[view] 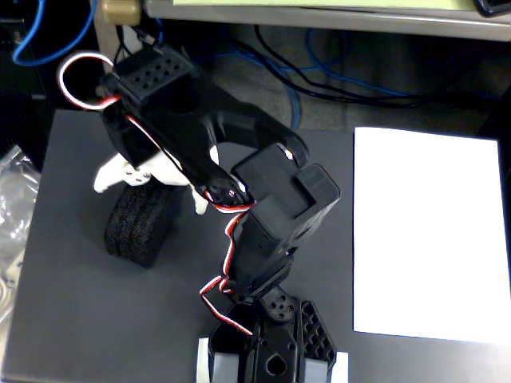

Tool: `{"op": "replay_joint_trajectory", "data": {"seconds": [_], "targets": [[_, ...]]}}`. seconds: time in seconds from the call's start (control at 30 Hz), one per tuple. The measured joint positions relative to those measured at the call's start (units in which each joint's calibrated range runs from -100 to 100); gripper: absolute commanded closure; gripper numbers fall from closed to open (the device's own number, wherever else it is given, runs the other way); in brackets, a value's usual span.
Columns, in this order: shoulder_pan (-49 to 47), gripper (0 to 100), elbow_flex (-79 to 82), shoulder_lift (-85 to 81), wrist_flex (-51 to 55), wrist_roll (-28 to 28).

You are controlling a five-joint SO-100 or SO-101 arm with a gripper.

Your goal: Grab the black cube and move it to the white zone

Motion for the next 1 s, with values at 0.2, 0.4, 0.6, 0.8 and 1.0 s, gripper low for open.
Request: {"op": "replay_joint_trajectory", "data": {"seconds": [0.2,0.4,0.6,0.8,1.0], "targets": [[0.00,50,1.19,0.00,-1.54,0.00],[0.00,64,1.19,0.00,-1.63,0.00],[0.00,81,1.19,0.00,-2.40,0.00],[0.00,97,1.19,0.00,-3.94,-0.31],[0.00,99,1.19,0.00,-3.94,-1.94]]}}
